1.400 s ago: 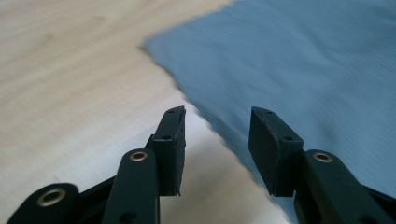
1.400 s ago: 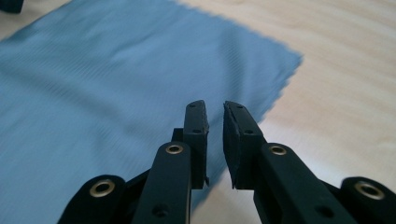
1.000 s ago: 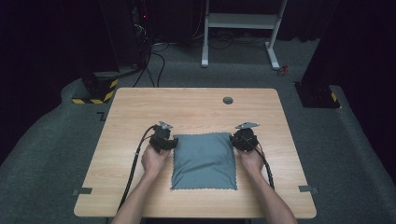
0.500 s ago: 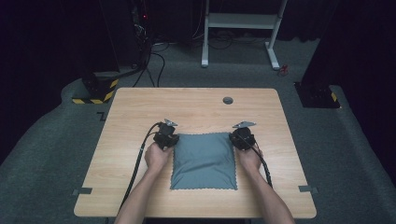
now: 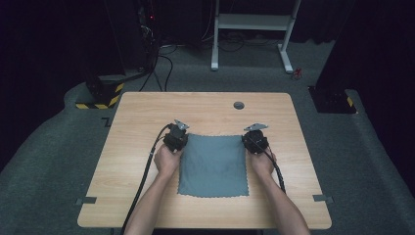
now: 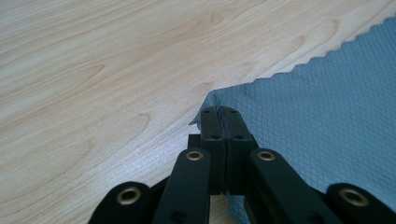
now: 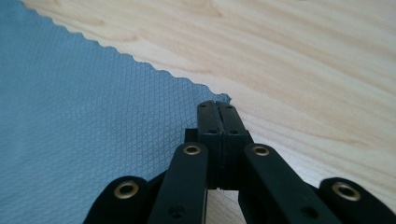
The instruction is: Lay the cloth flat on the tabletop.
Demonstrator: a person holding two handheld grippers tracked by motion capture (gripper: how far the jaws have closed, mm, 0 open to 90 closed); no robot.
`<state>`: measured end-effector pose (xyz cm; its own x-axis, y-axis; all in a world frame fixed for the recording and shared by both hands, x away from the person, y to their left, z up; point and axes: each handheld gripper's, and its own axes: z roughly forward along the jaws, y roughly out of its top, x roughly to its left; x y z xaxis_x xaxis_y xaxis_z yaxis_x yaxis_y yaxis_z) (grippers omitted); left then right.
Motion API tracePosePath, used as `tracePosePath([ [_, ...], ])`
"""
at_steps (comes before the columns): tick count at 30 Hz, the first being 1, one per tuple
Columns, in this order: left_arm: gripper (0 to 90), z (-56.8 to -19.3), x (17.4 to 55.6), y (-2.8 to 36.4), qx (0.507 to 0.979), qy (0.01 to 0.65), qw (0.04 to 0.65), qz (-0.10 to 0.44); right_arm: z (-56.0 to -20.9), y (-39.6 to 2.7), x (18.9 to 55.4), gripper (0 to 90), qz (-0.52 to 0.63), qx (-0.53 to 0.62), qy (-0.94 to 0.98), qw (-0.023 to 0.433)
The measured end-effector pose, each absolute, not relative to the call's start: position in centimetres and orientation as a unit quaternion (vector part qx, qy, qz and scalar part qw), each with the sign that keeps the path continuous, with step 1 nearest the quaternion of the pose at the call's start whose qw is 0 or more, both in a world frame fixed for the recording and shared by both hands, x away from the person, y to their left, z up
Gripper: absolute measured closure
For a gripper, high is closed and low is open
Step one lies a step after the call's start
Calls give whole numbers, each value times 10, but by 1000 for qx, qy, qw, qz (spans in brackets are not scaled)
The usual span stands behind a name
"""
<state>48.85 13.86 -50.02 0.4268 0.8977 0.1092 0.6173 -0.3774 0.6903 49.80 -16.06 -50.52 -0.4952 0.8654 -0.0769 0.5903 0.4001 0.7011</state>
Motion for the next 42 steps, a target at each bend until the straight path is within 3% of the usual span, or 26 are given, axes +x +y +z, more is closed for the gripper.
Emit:
tracePosePath([
  [7, 854, -511, 492, 137, 798, 481, 260, 254, -515, -160, 504, 898, 298, 464, 804, 223],
  [14, 603, -501, 470, 145, 797, 474, 303, 218, -499, -168, 490, 791, 339, 455, 795, 213],
  [20, 525, -503, 421, 149, 821, 429, 325, 191, -500, -159, 442, 722, 351, 389, 833, 179],
  [27, 501, -512, 366, 158, 825, 404, 356, 168, -510, -166, 392, 654, 374, 373, 837, 146],
  [31, 501, -519, 349, 159, 831, 395, 348, 178, -515, -169, 372, 627, 362, 353, 848, 163],
  [42, 528, -527, 323, 178, 811, 403, 380, 188, -523, -184, 351, 594, 368, 351, 844, 169],
])
